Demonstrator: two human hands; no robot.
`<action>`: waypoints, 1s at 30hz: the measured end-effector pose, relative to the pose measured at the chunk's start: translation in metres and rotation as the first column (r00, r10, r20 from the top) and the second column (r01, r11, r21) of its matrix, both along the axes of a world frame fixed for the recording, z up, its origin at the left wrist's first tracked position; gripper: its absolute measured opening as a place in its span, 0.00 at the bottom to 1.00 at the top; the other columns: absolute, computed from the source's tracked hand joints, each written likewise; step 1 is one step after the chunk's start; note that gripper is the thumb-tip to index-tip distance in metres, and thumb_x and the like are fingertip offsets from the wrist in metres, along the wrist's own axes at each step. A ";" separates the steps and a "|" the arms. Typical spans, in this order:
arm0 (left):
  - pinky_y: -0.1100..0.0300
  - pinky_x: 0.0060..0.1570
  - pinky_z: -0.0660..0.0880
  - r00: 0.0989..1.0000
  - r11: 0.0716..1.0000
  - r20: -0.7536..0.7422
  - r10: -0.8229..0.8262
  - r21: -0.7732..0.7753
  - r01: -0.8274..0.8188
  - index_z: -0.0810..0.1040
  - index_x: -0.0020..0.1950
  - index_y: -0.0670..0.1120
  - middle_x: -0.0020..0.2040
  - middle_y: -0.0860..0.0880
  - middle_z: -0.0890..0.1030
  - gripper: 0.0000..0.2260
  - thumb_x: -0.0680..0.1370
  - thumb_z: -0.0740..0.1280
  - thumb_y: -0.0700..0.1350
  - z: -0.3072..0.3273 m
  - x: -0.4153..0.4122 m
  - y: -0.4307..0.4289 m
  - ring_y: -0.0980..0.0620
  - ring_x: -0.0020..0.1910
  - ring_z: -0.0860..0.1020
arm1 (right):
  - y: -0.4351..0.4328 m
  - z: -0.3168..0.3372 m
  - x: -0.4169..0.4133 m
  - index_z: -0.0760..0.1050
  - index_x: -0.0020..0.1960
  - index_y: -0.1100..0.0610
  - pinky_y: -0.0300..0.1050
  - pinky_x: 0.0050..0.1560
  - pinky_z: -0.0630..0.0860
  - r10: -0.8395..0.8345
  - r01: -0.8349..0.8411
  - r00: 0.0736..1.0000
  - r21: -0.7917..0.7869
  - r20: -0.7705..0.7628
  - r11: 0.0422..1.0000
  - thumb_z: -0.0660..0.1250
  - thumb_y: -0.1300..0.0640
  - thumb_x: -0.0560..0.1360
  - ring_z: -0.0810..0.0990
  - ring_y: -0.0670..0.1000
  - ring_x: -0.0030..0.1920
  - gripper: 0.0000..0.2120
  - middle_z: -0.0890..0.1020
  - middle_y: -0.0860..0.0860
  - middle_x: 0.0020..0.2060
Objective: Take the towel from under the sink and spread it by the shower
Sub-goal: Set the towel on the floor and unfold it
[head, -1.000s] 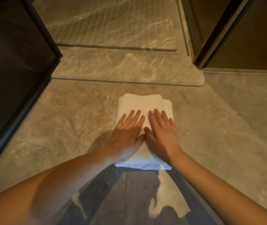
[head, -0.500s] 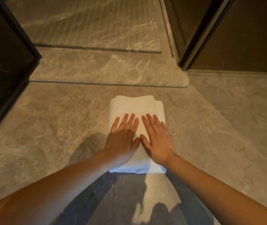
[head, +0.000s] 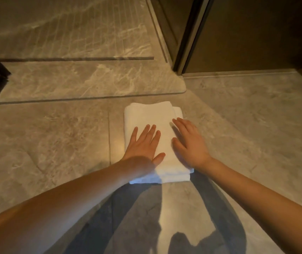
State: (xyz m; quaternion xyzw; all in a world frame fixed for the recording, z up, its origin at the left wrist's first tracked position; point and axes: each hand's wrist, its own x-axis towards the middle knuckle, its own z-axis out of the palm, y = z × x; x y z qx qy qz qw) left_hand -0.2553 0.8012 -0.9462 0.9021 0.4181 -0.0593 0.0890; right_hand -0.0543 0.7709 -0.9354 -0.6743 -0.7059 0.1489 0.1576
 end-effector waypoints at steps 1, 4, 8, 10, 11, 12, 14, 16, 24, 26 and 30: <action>0.45 0.75 0.36 0.996 0.998 0.066 -0.067 -0.006 0.068 0.45 0.80 0.45 0.81 0.46 0.44 0.37 0.77 0.41 0.65 0.000 -0.001 -0.007 0.47 0.79 0.41 | -0.003 0.004 0.005 0.62 0.77 0.55 0.48 0.74 0.55 -0.057 0.058 0.997 0.022 -0.047 0.998 0.59 0.49 0.79 0.60 0.55 0.75 0.27 0.65 0.54 0.75; 0.47 0.77 0.42 0.946 0.965 0.190 -0.262 0.043 0.259 0.55 0.79 0.43 0.81 0.44 0.54 0.39 0.76 0.54 0.66 -0.004 0.004 -0.031 0.46 0.79 0.51 | -0.017 0.010 0.022 0.63 0.76 0.55 0.49 0.70 0.65 -0.191 0.177 0.964 -0.093 -0.183 0.980 0.63 0.55 0.80 0.69 0.56 0.71 0.25 0.70 0.54 0.72; 0.49 0.77 0.45 0.944 0.960 0.178 -0.279 0.074 0.270 0.55 0.80 0.43 0.80 0.43 0.54 0.41 0.75 0.65 0.63 -0.009 0.011 -0.038 0.44 0.79 0.53 | -0.033 0.016 0.029 0.61 0.76 0.50 0.39 0.61 0.71 -0.274 0.198 0.908 -0.251 -0.318 0.948 0.61 0.54 0.81 0.74 0.53 0.67 0.25 0.72 0.52 0.71; 0.51 0.76 0.45 0.943 0.963 0.198 -0.267 0.085 0.255 0.56 0.80 0.44 0.80 0.44 0.55 0.37 0.77 0.64 0.61 -0.010 0.011 -0.039 0.44 0.79 0.54 | -0.037 0.017 0.031 0.61 0.76 0.47 0.32 0.52 0.71 -0.294 0.177 0.875 -0.311 -0.385 0.934 0.61 0.53 0.81 0.77 0.50 0.62 0.24 0.74 0.51 0.69; 0.52 0.76 0.46 0.941 0.966 0.220 -0.259 0.079 0.247 0.57 0.80 0.45 0.80 0.44 0.56 0.34 0.79 0.62 0.60 -0.009 0.011 -0.039 0.44 0.79 0.54 | -0.037 0.018 0.031 0.60 0.76 0.46 0.30 0.49 0.72 -0.311 0.173 0.854 -0.337 -0.417 0.926 0.61 0.53 0.81 0.77 0.48 0.58 0.24 0.75 0.52 0.68; 0.53 0.76 0.46 0.938 0.969 0.242 -0.249 0.067 0.239 0.57 0.79 0.45 0.80 0.45 0.56 0.32 0.80 0.61 0.58 -0.009 0.010 -0.039 0.45 0.79 0.55 | -0.036 0.020 0.030 0.60 0.76 0.46 0.31 0.48 0.73 -0.324 0.169 0.839 -0.355 -0.437 0.919 0.61 0.53 0.81 0.77 0.47 0.56 0.24 0.75 0.52 0.67; 0.54 0.76 0.44 0.930 0.971 0.280 -0.238 0.046 0.235 0.58 0.79 0.45 0.80 0.45 0.56 0.29 0.82 0.59 0.56 -0.009 0.010 -0.038 0.46 0.79 0.53 | -0.035 0.023 0.026 0.60 0.76 0.46 0.34 0.47 0.77 -0.346 0.156 0.805 -0.391 -0.483 0.907 0.60 0.55 0.82 0.79 0.45 0.50 0.24 0.75 0.51 0.65; 0.55 0.76 0.42 0.924 0.972 0.306 -0.230 0.021 0.235 0.57 0.80 0.46 0.80 0.46 0.54 0.28 0.83 0.57 0.55 -0.008 0.009 -0.038 0.47 0.79 0.51 | -0.033 0.027 0.020 0.62 0.74 0.45 0.34 0.43 0.80 -0.387 0.145 0.733 -0.427 -0.560 0.892 0.60 0.57 0.81 0.82 0.43 0.45 0.22 0.77 0.48 0.60; 0.71 0.72 0.37 0.860 0.978 0.503 -0.087 -0.120 0.169 0.55 0.79 0.48 0.79 0.51 0.57 0.25 0.84 0.55 0.53 -0.006 0.002 -0.038 0.60 0.76 0.47 | -0.014 0.039 0.008 0.68 0.71 0.51 0.49 0.48 0.78 -0.627 0.245 0.448 -0.587 -0.637 0.772 0.62 0.55 0.80 0.82 0.56 0.49 0.19 0.80 0.58 0.55; 0.74 0.70 0.39 0.821 0.978 0.571 -0.011 -0.166 0.128 0.56 0.79 0.50 0.78 0.55 0.58 0.24 0.84 0.54 0.53 -0.004 0.000 -0.040 0.65 0.74 0.48 | -0.012 0.043 0.005 0.66 0.71 0.49 0.44 0.40 0.78 -0.616 0.203 0.494 -0.608 -0.613 0.768 0.63 0.54 0.79 0.81 0.53 0.43 0.21 0.80 0.56 0.49; 0.75 0.69 0.41 0.818 0.980 0.574 0.038 -0.182 0.082 0.56 0.79 0.50 0.78 0.53 0.61 0.25 0.82 0.53 0.55 -0.004 -0.001 -0.044 0.60 0.75 0.54 | -0.013 0.050 -0.006 0.63 0.71 0.40 0.51 0.44 0.83 -0.595 0.118 0.539 -0.646 -0.596 0.754 0.64 0.52 0.78 0.81 0.54 0.49 0.24 0.77 0.51 0.52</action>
